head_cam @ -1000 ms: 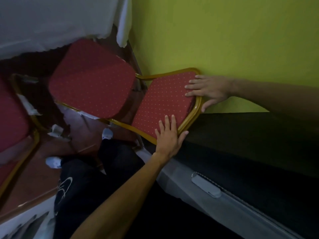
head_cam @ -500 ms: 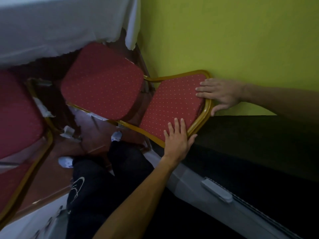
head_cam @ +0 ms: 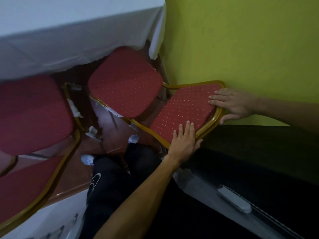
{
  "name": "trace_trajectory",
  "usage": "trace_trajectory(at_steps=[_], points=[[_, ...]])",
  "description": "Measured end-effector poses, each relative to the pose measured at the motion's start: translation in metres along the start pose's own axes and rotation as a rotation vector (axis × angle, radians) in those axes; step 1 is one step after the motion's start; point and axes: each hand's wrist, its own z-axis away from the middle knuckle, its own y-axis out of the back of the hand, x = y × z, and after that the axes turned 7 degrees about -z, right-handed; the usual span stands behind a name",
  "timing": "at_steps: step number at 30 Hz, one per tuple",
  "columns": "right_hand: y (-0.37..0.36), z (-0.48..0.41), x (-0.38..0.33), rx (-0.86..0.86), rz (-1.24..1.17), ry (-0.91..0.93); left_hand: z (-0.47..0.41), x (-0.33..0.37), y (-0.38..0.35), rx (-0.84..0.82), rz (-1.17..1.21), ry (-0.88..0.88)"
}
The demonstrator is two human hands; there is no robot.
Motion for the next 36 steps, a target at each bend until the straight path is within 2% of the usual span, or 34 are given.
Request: trace_trajectory(at_steps=[8, 24, 32, 36], points=[[0.011, -0.031, -0.03, 0.147, -0.004, -0.012, 0.028, -0.053, 0.032, -0.025, -0.035, -0.021], [0.043, -0.098, -0.123, 0.331, -0.241, -0.132, 0.116, -0.152, 0.083, -0.002, -0.025, -0.039], [0.057, -0.132, -0.207, 0.52, -0.389, -0.2, 0.185, -0.194, 0.09, 0.135, -0.071, 0.036], [0.059, -0.139, -0.241, 0.529, -0.411, -0.223, 0.21, -0.201, 0.088, 0.158, -0.082, 0.098]])
